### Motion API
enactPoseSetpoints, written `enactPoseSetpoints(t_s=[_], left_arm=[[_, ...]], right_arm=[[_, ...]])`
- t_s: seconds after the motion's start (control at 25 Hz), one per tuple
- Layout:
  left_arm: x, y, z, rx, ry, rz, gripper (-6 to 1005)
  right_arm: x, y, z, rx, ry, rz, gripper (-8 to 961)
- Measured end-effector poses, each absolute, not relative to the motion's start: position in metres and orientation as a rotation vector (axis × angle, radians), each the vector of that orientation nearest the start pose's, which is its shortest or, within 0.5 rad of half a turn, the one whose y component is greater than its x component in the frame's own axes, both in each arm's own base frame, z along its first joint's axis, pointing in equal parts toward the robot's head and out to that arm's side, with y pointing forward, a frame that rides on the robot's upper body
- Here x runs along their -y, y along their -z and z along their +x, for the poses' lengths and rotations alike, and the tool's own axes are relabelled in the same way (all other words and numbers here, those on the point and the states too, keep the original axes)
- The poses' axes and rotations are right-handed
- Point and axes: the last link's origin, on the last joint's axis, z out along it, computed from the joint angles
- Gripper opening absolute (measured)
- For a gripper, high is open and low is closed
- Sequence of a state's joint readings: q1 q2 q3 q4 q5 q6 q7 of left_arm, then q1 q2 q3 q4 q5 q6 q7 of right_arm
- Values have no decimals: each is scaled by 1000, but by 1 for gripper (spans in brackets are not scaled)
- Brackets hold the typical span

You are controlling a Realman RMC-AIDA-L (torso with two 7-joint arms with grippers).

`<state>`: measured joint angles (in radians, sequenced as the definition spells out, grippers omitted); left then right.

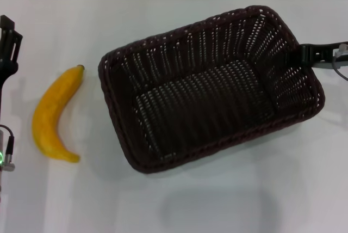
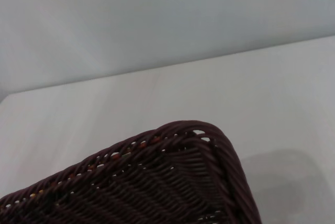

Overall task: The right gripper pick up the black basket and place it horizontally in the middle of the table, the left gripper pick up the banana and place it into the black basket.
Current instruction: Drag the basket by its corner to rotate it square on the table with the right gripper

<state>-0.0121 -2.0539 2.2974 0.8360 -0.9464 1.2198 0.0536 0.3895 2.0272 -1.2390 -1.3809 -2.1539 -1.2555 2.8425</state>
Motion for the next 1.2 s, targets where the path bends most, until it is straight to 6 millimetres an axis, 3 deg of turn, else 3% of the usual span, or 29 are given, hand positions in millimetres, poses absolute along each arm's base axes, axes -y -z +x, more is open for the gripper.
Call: enactPoseSetpoints(t_s=[1.2], left_arm=[[-261, 4, -288, 672, 991, -1257, 877]], right_arm=[[-376, -37, 197, -1457, -407, -2184, 182]])
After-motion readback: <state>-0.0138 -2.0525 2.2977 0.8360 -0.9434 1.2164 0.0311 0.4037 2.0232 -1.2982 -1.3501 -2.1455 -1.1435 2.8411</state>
